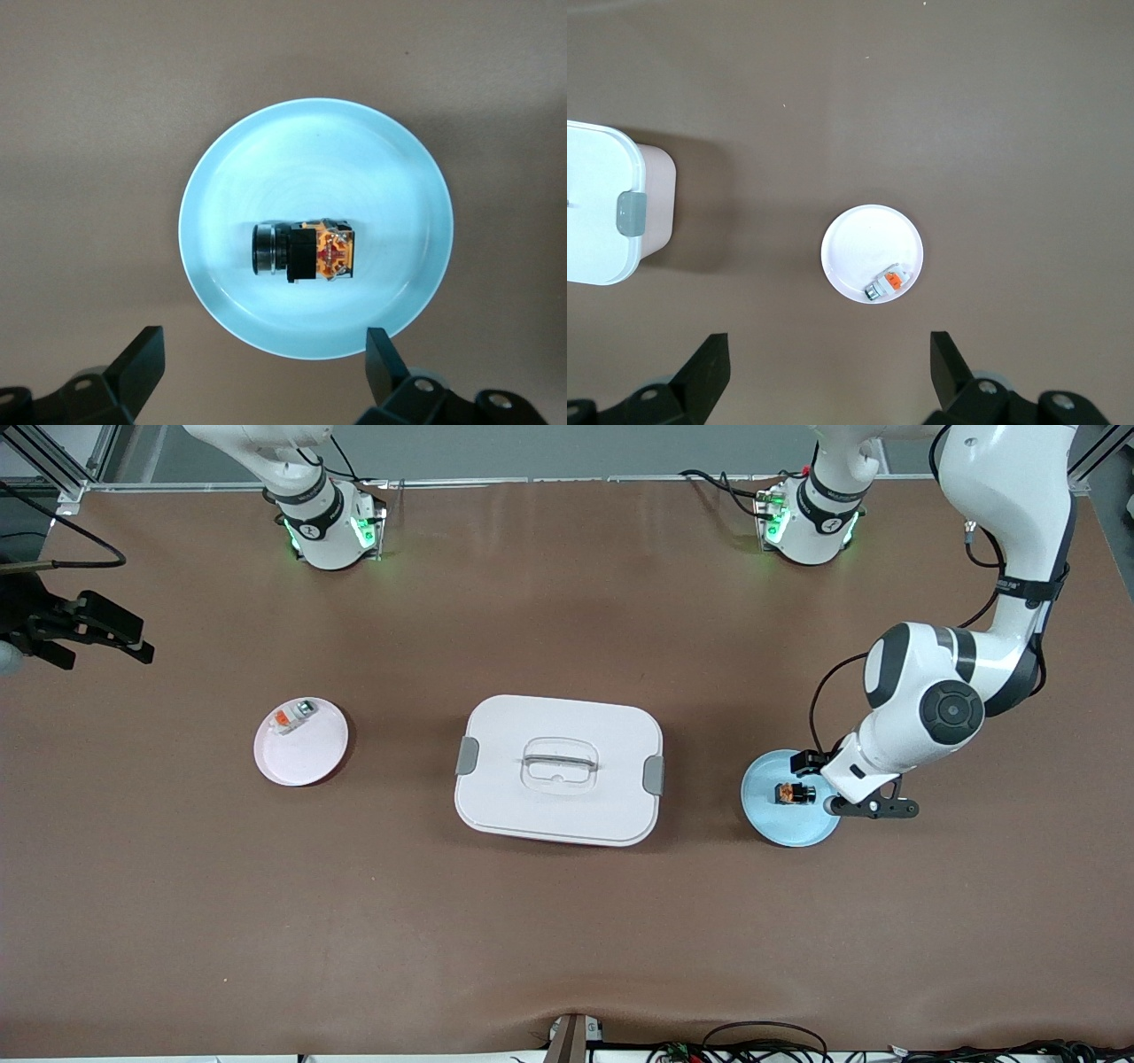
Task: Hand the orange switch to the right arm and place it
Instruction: 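Move the left gripper down over the black-orange switch on the blue plate, then close the left gripper on the black-orange switch and lift it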
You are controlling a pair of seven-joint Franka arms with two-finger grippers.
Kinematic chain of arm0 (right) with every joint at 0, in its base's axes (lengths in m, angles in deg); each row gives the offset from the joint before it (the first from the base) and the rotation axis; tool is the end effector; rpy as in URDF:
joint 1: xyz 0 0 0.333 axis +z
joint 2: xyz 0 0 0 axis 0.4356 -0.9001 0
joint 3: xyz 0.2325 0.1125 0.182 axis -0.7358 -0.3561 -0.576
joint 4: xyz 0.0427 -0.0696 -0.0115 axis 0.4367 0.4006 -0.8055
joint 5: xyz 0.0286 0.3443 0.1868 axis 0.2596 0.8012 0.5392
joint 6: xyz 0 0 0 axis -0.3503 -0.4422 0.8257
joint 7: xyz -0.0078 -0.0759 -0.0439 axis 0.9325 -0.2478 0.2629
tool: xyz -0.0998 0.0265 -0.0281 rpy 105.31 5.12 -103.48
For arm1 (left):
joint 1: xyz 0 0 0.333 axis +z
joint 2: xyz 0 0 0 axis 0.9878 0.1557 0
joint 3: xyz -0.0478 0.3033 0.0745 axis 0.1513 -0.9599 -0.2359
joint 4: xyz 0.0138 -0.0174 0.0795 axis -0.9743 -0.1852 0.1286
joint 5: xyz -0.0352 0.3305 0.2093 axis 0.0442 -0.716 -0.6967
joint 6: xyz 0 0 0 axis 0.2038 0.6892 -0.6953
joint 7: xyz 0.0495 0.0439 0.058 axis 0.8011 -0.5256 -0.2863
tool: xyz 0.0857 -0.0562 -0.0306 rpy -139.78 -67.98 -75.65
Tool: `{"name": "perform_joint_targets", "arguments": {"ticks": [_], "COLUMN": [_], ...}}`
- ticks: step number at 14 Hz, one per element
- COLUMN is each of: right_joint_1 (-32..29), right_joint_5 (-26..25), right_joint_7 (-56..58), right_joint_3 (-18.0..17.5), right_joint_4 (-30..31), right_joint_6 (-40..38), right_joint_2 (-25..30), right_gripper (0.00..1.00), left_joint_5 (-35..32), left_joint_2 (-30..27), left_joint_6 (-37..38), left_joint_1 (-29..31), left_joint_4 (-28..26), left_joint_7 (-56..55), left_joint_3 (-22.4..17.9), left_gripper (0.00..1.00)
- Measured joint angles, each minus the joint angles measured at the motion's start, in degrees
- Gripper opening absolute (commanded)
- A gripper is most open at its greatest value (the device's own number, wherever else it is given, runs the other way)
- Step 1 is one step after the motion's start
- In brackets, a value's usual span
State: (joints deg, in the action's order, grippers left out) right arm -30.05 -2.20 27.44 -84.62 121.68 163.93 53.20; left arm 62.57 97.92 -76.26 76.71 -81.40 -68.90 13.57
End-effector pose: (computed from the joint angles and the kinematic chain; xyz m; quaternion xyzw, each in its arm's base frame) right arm 0.5540 0.0080 0.6531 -0.9993 -0.0183 0.0048 0.0309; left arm 0.5959 -0.1045 0.2767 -0.9984 0.0361 0.0440 0.0066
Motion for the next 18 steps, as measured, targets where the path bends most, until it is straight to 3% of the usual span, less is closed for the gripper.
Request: {"name": "perform_joint_targets", "arguments": {"ticks": [18], "right_joint_1": [0.0], "right_joint_5": [0.03], "right_joint_7": [0.04], "right_joint_3": [-0.11], "right_joint_4": [0.01], "right_joint_6": [-0.13], "right_joint_2": [0.0], "right_gripper": [1.0], "left_joint_5": [-2.67], "left_joint_2": [10.18], "left_joint_6": [-4.54], "left_joint_1": [-1.39], "left_joint_4": [4.04], "left_joint_7": [-5.56], "left_joint_3": [0.02], "left_gripper": [1.0]}}
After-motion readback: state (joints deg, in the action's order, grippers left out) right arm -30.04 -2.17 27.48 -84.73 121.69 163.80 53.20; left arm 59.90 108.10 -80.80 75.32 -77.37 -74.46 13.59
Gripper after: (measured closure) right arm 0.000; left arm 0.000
